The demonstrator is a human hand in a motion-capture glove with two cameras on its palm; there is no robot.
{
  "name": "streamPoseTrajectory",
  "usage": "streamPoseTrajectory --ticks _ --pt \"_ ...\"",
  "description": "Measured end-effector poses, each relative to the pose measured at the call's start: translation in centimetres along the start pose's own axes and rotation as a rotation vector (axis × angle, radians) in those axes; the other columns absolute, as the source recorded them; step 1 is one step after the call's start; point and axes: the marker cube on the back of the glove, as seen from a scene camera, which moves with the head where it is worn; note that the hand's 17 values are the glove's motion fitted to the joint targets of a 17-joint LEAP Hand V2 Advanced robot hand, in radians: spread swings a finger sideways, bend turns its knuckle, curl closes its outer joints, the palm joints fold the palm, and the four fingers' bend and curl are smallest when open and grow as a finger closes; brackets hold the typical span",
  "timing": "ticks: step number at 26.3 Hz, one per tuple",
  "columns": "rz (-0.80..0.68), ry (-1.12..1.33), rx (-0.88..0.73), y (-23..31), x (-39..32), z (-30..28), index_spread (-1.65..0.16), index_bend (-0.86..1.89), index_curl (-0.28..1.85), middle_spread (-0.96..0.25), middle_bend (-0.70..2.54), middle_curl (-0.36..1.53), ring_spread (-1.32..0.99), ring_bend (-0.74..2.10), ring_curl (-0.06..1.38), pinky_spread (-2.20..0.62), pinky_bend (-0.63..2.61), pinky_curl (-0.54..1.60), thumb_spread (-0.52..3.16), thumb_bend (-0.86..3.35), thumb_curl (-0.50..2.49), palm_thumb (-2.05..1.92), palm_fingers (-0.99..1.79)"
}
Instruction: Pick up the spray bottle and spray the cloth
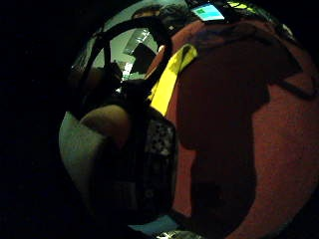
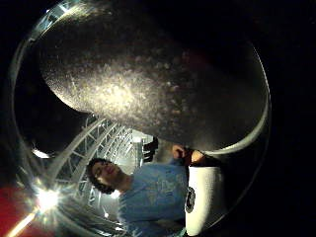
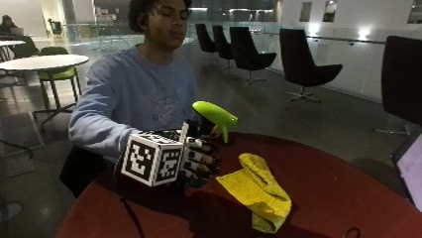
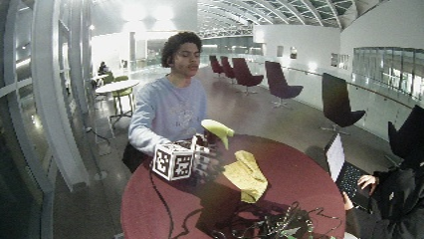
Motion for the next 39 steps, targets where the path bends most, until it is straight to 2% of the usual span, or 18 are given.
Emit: streamPoseTrajectory --ticks 7,16,21,39 --pt "0.117 0.013 -0.121 2.9 -0.5 3.4 -0.24 0.14 0.38 -0.08 0.23 0.43 0.00 0.41 0.35 0.28 0.18 0.31 0.64 -0.02 0.58 1.05 1.03" --pt "0.262 0.027 -0.233 3.4 -1.4 6.2 -0.23 0.13 0.38 -0.07 0.22 0.44 0.01 0.41 0.35 0.29 0.18 0.31 0.63 -0.02 0.61 1.05 1.02" --pt "0.296 0.065 -0.293 3.5 -1.4 7.0 -0.23 0.13 0.38 -0.07 0.22 0.45 0.02 0.41 0.36 0.29 0.18 0.31 0.64 -0.02 0.62 1.04 1.02" --pt "0.345 0.095 -0.322 3.5 -0.2 7.9 -0.22 0.13 0.37 -0.06 0.22 0.46 0.03 0.41 0.37 0.29 0.18 0.32 0.65 -0.03 0.64 1.03 1.02"
